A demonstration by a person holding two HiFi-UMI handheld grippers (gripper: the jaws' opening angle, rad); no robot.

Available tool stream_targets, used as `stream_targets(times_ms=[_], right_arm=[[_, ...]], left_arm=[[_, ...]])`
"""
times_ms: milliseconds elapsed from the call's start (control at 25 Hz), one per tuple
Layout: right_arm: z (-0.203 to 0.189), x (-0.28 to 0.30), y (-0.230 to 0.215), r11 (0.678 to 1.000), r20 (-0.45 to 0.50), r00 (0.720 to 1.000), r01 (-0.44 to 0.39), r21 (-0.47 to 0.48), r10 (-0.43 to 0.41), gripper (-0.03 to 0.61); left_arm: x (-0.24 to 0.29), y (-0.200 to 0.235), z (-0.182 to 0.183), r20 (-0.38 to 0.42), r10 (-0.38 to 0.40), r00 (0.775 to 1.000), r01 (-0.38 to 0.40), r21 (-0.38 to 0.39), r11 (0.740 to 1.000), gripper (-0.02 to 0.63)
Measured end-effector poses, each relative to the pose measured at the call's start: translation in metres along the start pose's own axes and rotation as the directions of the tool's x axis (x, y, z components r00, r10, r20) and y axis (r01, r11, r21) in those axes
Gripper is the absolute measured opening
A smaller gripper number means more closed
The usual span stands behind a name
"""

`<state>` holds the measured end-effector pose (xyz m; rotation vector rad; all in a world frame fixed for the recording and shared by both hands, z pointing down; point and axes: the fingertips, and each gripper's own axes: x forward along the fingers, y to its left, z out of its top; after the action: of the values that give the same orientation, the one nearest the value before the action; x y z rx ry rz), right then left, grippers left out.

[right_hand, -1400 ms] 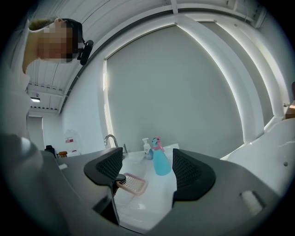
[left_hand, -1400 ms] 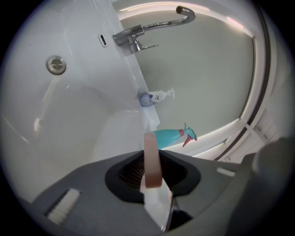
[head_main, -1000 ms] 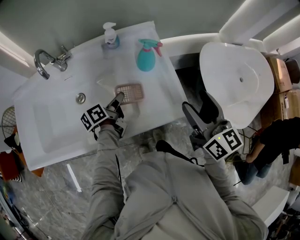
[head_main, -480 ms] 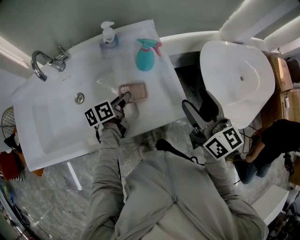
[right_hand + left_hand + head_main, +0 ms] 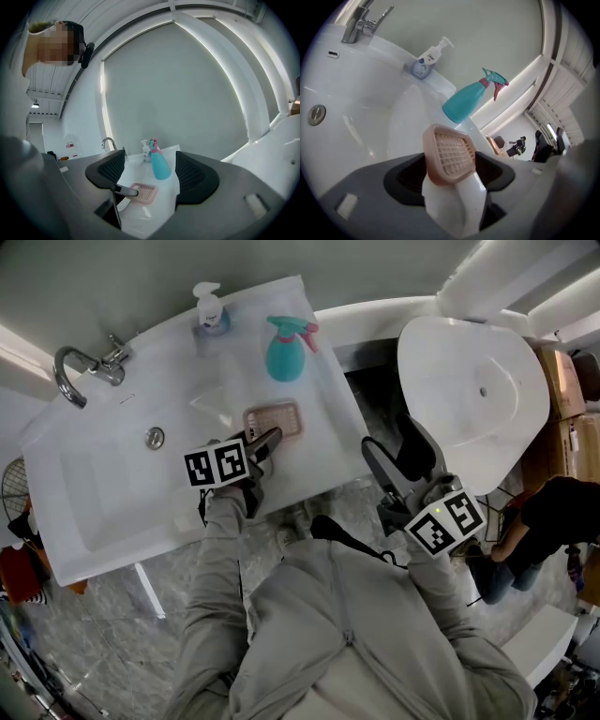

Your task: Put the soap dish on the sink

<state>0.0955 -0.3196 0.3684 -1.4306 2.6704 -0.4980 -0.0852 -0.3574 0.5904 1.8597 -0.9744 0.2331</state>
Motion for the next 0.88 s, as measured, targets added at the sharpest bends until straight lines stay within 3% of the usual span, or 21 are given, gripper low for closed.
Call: stream_targets(times_ms=[200,400,880], right_arm=[[0.001,0.001,-0.002,1.000,0.001,1.000,0.004,0.003,-0.004,0.339],[0.000,0.001,-0.003,1.000,-0.003,1.000,0.007,0.006,-0.007,0.339],[0.002,0.007,0.002,1.000,0.012,1.000,-0.010,0.009,0.010,0.339]], left_arm=[[0.005,-0.007,-0.004,-0.039,0.025,0.999,-0.022,0.064,0.998,0.376],[0.005,-0.007,-0.004,-0.041,0.020,0.999,-0.017,0.058,0.998,0.380],[-0.018,-0.001,0.012,0.041,0.027,0.999,-0.028,0.040,0.999,0.390]])
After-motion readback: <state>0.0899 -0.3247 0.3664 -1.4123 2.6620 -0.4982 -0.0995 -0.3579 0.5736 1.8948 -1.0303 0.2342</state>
